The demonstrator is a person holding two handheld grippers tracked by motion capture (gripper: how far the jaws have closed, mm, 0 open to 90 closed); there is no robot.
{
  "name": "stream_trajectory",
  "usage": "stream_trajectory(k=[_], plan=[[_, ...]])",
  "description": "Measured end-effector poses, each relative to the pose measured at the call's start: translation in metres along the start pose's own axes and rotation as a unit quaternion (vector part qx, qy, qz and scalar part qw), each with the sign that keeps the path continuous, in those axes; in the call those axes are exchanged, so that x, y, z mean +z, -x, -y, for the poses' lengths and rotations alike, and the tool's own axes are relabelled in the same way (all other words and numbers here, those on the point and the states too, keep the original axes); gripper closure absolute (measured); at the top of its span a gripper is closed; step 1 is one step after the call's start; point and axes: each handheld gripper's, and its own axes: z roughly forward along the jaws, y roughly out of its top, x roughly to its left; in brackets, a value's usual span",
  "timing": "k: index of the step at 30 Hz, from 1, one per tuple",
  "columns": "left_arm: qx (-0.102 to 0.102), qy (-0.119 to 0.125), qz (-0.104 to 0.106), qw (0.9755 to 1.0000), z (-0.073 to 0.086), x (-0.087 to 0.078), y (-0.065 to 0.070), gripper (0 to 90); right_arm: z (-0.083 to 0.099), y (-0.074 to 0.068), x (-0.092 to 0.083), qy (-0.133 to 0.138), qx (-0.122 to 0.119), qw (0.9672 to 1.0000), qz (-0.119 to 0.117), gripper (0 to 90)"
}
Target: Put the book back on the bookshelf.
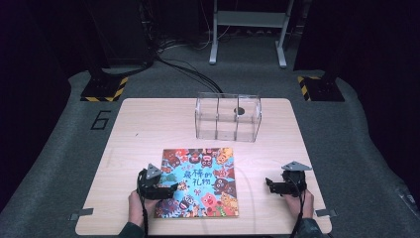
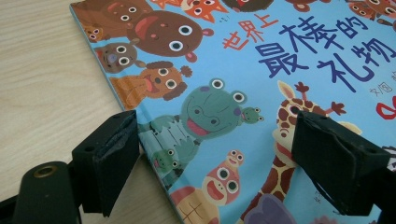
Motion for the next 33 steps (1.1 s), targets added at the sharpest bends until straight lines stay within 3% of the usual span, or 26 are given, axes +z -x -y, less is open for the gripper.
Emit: stream_trajectory(k=[1, 16, 22, 23, 24, 27, 33], plan=[[0.008, -0.002, 0.001, 1.0, -0.001, 0.001, 0.0, 15.2, 0.0, 0.0, 0.0, -0.001, 0.002, 1.0, -0.001, 6.2], [0.002, -0.006, 0.001, 1.0, -0.011, 0.012, 0.018, 15.5, 0.0, 0.0, 0.0, 0.0, -0.001, 1.0, -0.001, 6.6], [0.011, -0.014, 0.002, 0.9998, -0.014, 0.015, 0.023, 15.5, 0.0, 0.0, 0.0, 0.001, 0.001, 1.0, 0.001, 7.5], [0.004, -0.009, 0.002, 0.9999, -0.014, 0.016, 0.024, 15.4, 0.0, 0.0, 0.0, 0.001, 0.001, 1.0, 0.001, 7.7], [0.015, -0.019, 0.007, 0.9997, -0.015, 0.014, 0.021, 15.4, 0.0, 0.0, 0.0, 0.002, 0.002, 1.0, 0.001, 7.7], [0.005, -0.007, 0.011, 0.9999, -0.013, 0.015, 0.02, 15.6, 0.0, 0.0, 0.0, 0.003, 0.003, 1.0, 0.001, 7.8], [-0.013, 0.013, -0.022, 0.9996, -0.007, 0.001, 0.003, 11.4, 0.0, -0.001, -0.001, 0.004, 0.003, 1.0, 0.0, 9.9]])
